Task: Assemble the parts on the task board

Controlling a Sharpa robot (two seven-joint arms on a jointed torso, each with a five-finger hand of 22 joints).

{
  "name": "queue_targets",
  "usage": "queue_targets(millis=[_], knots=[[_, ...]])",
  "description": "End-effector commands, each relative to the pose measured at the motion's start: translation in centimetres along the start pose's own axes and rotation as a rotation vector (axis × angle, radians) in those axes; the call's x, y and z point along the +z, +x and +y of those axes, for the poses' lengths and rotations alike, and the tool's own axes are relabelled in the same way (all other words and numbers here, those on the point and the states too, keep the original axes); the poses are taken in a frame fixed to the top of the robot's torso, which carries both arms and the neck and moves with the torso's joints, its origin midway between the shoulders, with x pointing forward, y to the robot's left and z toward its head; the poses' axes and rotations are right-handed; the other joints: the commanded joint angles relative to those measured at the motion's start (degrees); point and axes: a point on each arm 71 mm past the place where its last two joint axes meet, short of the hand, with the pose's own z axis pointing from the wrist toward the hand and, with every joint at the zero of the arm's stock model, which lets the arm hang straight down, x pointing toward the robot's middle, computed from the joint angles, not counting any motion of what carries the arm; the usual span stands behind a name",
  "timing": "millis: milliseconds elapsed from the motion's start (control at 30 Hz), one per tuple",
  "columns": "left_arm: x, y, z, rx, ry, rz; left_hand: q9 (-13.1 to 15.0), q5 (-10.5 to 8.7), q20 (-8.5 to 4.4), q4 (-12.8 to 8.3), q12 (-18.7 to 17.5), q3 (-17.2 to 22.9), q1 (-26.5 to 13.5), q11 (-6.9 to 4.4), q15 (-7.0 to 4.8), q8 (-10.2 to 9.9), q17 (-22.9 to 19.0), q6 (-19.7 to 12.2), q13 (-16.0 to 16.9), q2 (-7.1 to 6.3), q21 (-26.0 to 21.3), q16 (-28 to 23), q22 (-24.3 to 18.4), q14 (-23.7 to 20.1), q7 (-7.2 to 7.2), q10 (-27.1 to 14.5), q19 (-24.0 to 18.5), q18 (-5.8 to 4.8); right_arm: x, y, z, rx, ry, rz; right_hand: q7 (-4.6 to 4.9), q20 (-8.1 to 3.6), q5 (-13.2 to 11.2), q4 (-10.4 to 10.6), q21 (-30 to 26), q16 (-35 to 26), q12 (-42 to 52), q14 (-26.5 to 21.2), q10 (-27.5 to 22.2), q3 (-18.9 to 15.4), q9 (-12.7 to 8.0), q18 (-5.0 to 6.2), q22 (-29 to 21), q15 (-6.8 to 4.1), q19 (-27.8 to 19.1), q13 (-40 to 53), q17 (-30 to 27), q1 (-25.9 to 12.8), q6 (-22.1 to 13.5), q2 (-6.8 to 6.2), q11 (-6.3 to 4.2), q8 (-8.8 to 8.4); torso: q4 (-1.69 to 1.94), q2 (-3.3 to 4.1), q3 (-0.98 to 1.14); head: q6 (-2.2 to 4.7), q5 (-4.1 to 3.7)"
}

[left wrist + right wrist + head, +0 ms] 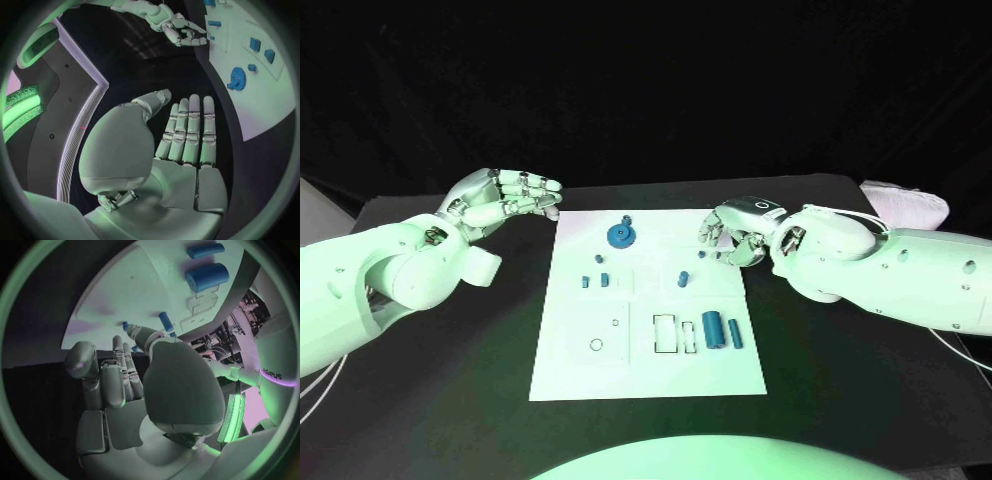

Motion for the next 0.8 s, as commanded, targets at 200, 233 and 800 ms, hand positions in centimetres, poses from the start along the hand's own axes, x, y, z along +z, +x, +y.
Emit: queue_targets(millis=[200, 233, 800], knots=[[-0.1, 0.3, -0.4, -0.091, 0.043, 0.010, -0.21, -0.08, 0.00, 0.16, -0.94, -0.56, 0.35, 0.71, 0.36, -0.45, 0.46, -1.06, 0.01, -0.28, -0.91, -0.91, -0.57, 0.99, 1.27, -0.45, 1.18, 0.71, 0.6, 0.7, 0.6, -0.053, 0.008, -0.001, 0.05, 0.05, 0.36, -0.30, 2.01, 0.80, -0.48, 2.90, 0.81, 0.65, -0.08, -0.76, 2.30, 0.45, 0.90, -0.47, 0.49, -0.32, 0.74, 0.51, 0.07, -0.41, 0.13, 0.09, 0.00, -0.23, 0.16], [-0.1, 0.4, -0.4, -0.092, 0.043, 0.011, -0.22, -0.08, -0.01, 0.15, -0.98, -0.58, 0.40, 0.73, 0.37, -0.47, 0.49, -1.09, 0.02, -0.24, -0.95, -0.97, -0.60, 1.03, 1.30, -0.48, 1.26, 0.71, 0.7, 0.8, 0.7, -0.052, 0.007, -0.001, 0.04, 0.04, 0.37, -0.29, 2.16, 0.82, -0.50, 2.90, 0.92, 0.80, -0.08, -0.78, 2.39, 0.43, 0.96, -0.54, 0.44, -0.32, 0.84, 0.57, 0.06, -0.40, 0.13, 0.12, 0.00, -0.24, 0.18], [-0.4, 0.3, -0.5, -0.097, 0.037, 0.009, -0.22, -0.05, -0.07, 0.13, -1.05, -0.60, 0.65, 0.81, 0.39, -0.45, 0.65, -1.07, 0.08, 0.13, -1.04, -1.16, -0.69, 1.21, 1.47, -0.45, 1.60, 0.72, 1.6, 2.3, 1.0, -0.038, 0.016, 0.031, -0.28, -0.16, 0.11, -0.55, 4.61, 1.93, -1.00, 2.95, 2.96, 4.47, 0.15, -1.11, 3.96, 0.06, 1.66, -1.93, 0.84, -0.07, 2.66, 1.95, -0.35, -0.04, -0.01, 0.16, 0.12, -0.81, 0.59]])
